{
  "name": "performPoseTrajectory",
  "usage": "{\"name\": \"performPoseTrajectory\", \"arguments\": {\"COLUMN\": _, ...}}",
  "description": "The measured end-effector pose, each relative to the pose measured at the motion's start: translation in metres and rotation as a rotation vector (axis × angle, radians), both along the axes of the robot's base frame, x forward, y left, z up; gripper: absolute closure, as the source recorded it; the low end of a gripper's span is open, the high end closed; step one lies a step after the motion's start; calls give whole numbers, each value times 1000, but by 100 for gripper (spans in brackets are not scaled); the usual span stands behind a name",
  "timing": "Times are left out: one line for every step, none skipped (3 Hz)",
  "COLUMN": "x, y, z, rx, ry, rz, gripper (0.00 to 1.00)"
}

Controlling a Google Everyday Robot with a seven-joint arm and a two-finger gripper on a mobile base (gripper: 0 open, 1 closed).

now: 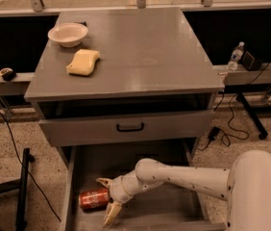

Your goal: Pick coke can from middle drawer and place on counter

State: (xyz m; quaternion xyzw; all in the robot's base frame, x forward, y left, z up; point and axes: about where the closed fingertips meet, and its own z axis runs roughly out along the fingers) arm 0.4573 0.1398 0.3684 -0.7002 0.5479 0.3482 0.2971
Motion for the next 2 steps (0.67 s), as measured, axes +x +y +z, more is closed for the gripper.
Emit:
{"name": "performPoseTrajectory", "arguments": {"x": 2, "y": 8, "z": -6, "rx": 16, "ry": -30, "rz": 16, "gripper": 18}}
{"name": "performPoseTrajectory", "arguments": {"x": 3, "y": 13, "z": -12, "rx": 3, "ry": -23, "rz": 17, "gripper": 41}}
